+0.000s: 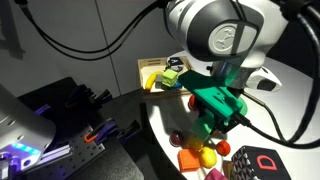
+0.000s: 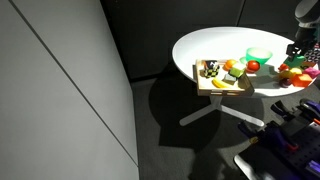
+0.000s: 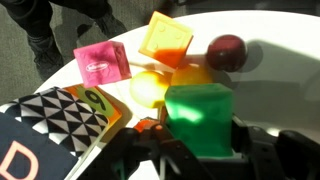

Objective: Pick up the green block and place it inside the green bowl

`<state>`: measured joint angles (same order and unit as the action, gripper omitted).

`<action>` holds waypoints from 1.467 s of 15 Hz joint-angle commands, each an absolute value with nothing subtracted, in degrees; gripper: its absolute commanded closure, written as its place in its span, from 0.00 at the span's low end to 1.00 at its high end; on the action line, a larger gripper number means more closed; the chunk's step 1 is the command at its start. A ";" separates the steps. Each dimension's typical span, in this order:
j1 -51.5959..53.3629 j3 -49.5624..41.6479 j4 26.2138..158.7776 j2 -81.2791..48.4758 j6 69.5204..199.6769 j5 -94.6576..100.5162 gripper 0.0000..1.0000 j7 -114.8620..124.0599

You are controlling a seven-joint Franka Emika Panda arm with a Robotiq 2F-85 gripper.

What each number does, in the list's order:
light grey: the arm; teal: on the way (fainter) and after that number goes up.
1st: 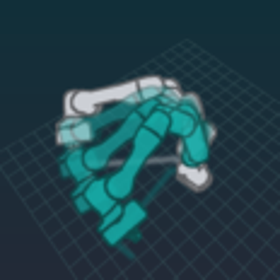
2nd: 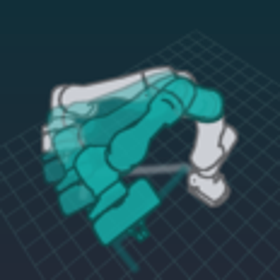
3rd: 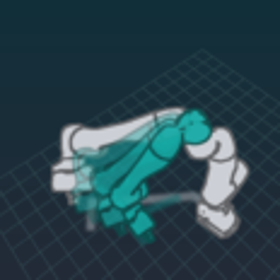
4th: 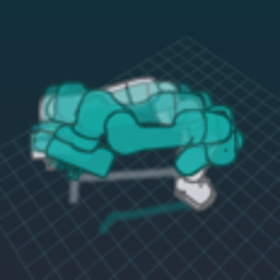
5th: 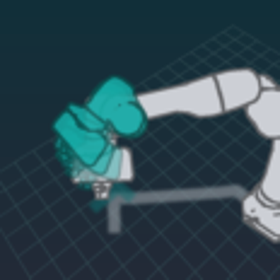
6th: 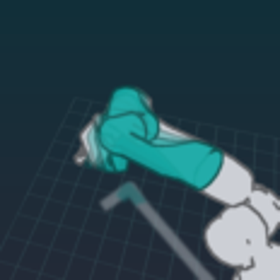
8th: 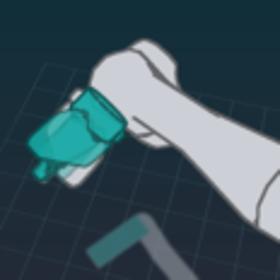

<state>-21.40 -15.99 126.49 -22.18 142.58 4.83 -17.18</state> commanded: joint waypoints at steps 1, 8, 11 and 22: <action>-21.31 -14.66 120.39 -23.87 136.86 2.51 0.72 -14.53; -19.29 -14.24 110.59 -29.28 133.62 2.00 0.72 -5.64; -18.30 -14.01 107.75 -31.56 133.87 1.94 0.72 -2.25; -15.87 -14.08 97.47 -39.00 133.36 1.69 0.72 7.81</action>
<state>-16.05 -13.70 101.39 -36.44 134.49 2.70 5.46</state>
